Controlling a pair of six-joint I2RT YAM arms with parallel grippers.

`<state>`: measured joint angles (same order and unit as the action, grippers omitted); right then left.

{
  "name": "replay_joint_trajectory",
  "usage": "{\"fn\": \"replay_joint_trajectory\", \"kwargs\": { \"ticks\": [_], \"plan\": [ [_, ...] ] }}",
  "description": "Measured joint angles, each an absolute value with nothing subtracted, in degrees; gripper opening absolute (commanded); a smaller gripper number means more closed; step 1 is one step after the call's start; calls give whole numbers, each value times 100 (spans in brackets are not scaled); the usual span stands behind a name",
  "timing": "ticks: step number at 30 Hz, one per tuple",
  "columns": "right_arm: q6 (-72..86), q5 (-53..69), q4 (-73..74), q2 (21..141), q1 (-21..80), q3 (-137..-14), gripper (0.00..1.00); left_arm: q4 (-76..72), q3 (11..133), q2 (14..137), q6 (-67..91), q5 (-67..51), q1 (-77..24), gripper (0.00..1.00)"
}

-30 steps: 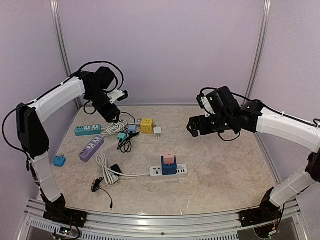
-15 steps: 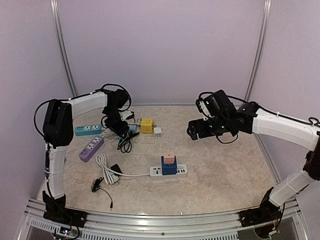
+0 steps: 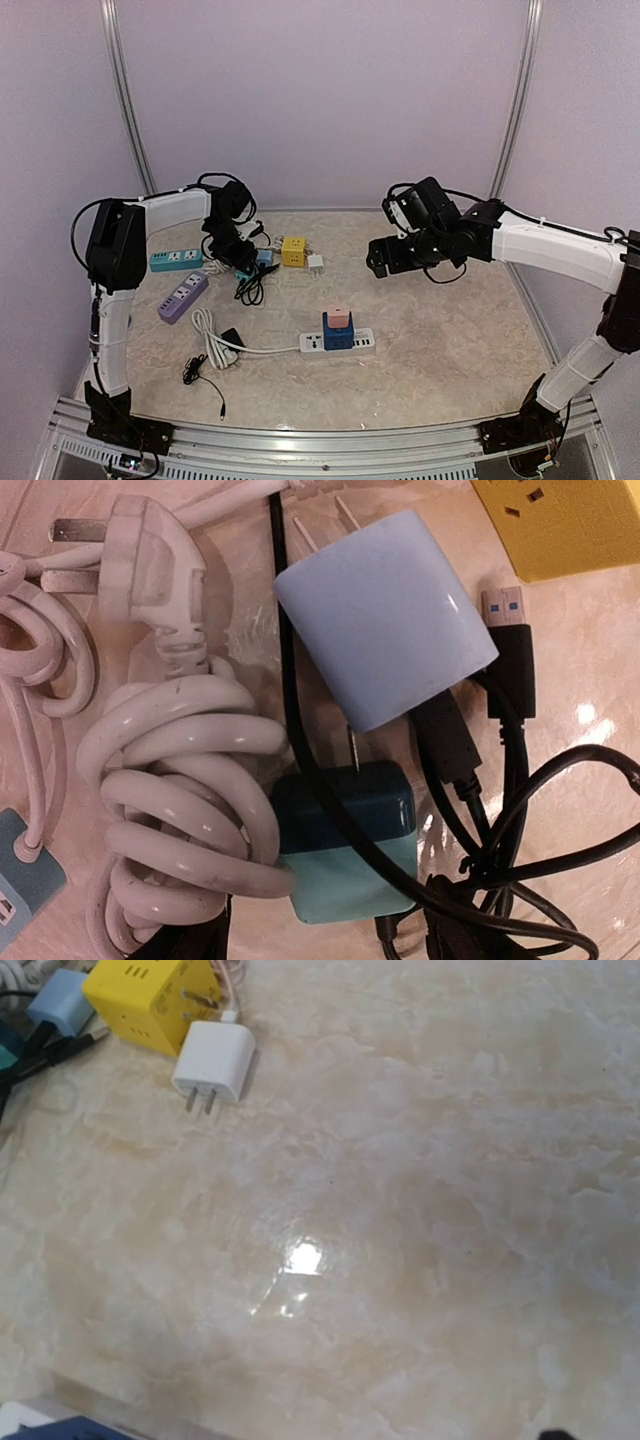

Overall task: Insert the plug
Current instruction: Pick up the plug from the center of the board.

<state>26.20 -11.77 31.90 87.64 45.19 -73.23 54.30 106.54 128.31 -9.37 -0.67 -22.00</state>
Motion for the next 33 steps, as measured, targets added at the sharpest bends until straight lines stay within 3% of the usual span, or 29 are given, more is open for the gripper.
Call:
{"fn": "replay_joint_trajectory", "kwargs": {
  "ticks": [7, 10, 19, 33],
  "plan": [
    [2598, -1162, 3190, 8818, 4519, -7323, 92, 4707, 9321, 12254, -939, 145, -2569, 61],
    [2571, -1140, 3188, 8831, 4519, -7323, 92, 4580, 8860, 11799, -943, 213, -2851, 56],
    [2512, -1098, 3188, 8892, 4521, -7325, 91, 4434, 9564, 12090, -598, 62, -2469, 64],
    [2473, -1098, 3205, 8899, 4521, -7400, 91, 4425, 9498, 12409, -36, -318, -2578, 62]
  ]
}}
